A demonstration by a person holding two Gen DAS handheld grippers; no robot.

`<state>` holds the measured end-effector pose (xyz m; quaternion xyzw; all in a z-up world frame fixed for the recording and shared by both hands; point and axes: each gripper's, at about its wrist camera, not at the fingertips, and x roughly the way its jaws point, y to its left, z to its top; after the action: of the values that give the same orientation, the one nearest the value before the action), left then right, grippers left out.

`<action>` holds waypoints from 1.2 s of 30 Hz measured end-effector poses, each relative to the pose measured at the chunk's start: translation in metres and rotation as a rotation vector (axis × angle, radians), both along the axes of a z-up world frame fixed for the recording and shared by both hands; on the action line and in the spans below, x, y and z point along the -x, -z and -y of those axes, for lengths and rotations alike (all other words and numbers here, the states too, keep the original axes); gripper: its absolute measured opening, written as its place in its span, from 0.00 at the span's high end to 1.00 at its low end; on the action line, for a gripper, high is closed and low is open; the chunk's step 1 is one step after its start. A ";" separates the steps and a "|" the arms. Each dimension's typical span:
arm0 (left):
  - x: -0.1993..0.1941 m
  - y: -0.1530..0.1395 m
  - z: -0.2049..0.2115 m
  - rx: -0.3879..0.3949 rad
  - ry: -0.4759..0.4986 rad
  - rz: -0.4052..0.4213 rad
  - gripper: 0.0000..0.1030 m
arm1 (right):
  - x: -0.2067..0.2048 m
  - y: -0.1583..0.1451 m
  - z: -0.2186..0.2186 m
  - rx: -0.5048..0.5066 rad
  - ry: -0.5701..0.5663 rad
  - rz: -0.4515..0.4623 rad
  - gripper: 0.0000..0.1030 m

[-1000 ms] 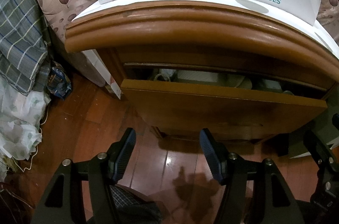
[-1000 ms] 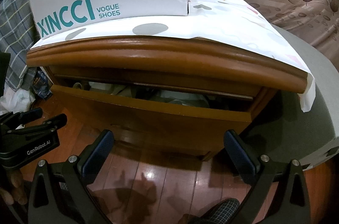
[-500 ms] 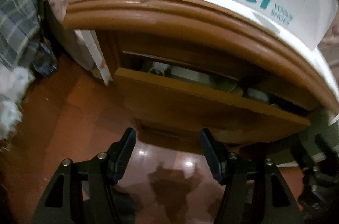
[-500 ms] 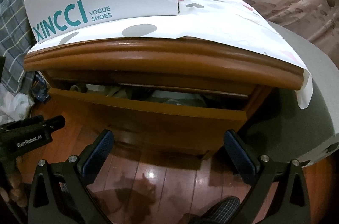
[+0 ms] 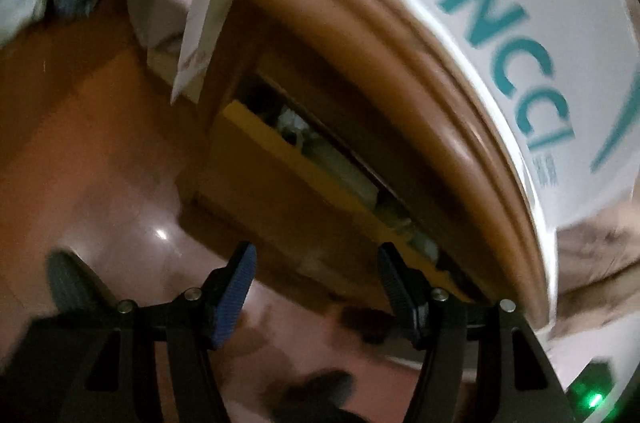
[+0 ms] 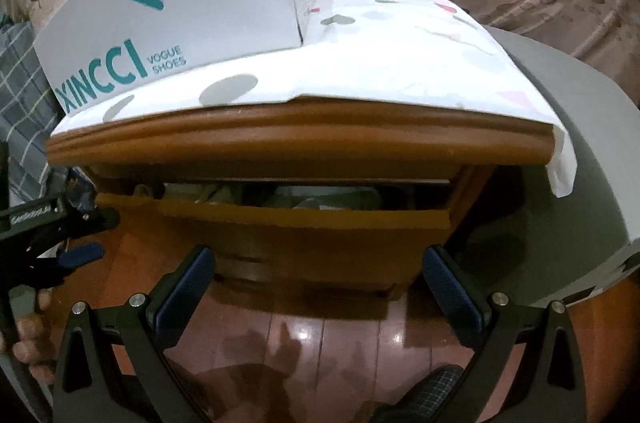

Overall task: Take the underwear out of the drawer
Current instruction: 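Hook the left gripper on the drawer front and pull it open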

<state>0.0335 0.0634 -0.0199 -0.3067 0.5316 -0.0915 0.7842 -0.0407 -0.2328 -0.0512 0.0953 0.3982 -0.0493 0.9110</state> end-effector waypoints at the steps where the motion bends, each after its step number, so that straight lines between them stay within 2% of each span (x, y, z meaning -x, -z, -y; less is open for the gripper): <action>1: -0.002 0.006 -0.003 0.039 -0.024 -0.020 0.38 | 0.000 -0.001 0.001 -0.002 0.002 0.005 0.00; 5: -0.011 0.022 -0.006 0.158 -0.103 -0.078 0.38 | 0.001 -0.004 0.008 -0.022 0.012 0.013 0.00; 12: -0.018 0.040 -0.015 0.280 -0.209 -0.093 0.38 | 0.000 -0.004 0.012 -0.058 0.012 0.001 0.00; 15: -0.016 0.044 -0.018 0.287 -0.235 -0.093 0.35 | 0.001 -0.005 0.009 -0.056 -0.002 0.003 0.00; 19: -0.017 0.053 -0.020 0.309 -0.258 -0.100 0.24 | 0.000 -0.005 0.007 -0.053 -0.018 0.002 0.00; 31: -0.018 0.084 -0.024 0.336 -0.307 -0.108 0.00 | 0.001 -0.005 0.008 -0.081 -0.024 0.002 0.00; 36: -0.013 0.095 -0.023 0.359 -0.331 -0.082 0.00 | 0.001 -0.004 0.006 -0.083 -0.037 -0.002 0.00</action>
<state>0.0467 0.0864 -0.1146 -0.5275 0.4806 -0.0425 0.6993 -0.0415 -0.2385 -0.0471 0.1258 0.4025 -0.0160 0.9066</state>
